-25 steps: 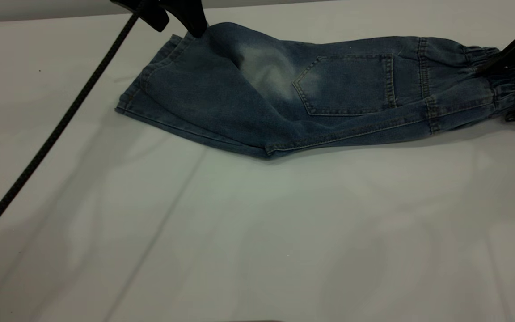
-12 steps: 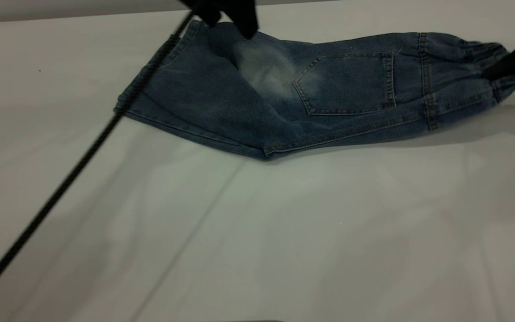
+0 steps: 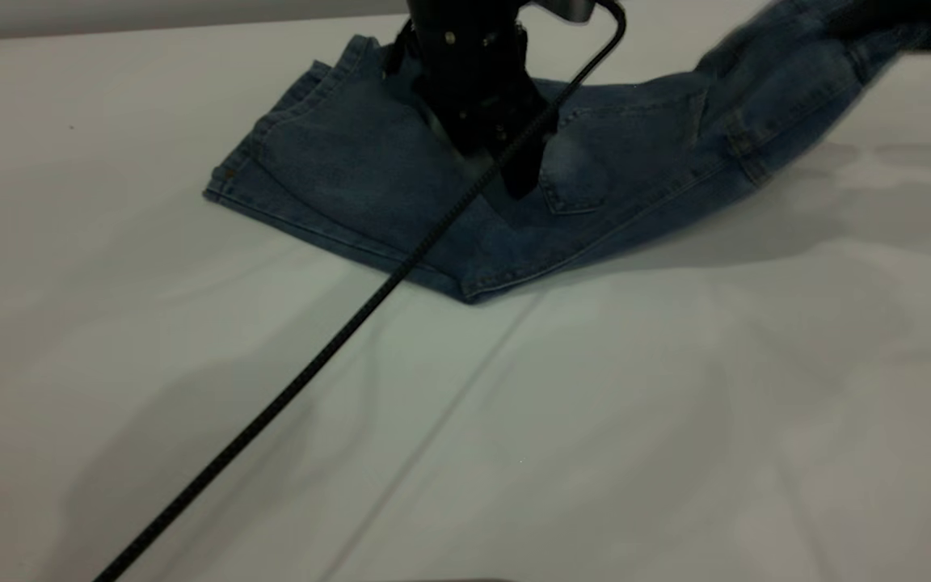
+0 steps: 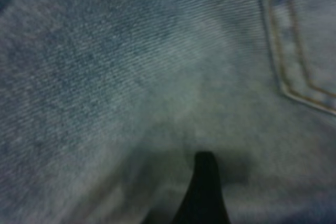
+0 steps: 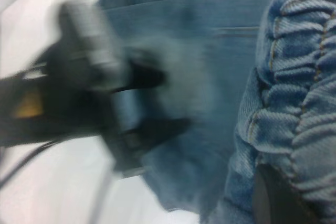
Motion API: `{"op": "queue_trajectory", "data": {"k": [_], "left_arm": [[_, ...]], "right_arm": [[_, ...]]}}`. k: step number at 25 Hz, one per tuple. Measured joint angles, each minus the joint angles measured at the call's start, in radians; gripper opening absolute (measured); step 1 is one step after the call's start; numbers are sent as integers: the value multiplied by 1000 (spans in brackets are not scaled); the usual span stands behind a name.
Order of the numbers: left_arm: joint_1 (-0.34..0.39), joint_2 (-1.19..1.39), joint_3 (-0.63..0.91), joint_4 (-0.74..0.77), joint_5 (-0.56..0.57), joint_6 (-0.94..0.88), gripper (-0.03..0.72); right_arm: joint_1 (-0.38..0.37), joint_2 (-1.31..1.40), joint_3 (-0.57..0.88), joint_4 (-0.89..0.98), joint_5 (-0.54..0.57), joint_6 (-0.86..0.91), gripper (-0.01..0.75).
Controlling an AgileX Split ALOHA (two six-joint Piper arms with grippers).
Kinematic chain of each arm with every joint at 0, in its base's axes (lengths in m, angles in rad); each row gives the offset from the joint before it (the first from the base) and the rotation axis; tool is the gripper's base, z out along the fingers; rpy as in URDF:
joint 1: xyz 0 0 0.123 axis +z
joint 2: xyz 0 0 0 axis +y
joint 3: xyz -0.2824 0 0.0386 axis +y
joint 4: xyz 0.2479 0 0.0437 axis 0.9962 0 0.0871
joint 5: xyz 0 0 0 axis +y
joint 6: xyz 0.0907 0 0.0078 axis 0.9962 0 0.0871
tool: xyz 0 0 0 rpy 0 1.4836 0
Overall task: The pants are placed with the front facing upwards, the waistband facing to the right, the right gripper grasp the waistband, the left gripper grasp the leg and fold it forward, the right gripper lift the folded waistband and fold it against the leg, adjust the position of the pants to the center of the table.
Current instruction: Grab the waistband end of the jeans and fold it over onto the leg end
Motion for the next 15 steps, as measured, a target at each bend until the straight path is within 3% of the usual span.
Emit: {"op": "queue_trajectory", "data": {"k": [9, 15], "left_arm": [[-3, 20, -20, 10, 8, -6, 569], [7, -1, -136, 96, 182, -61, 569]], "right_arm": [[159, -58, -77, 33, 44, 32, 53], [178, -58, -124, 33, 50, 60, 53]]}}
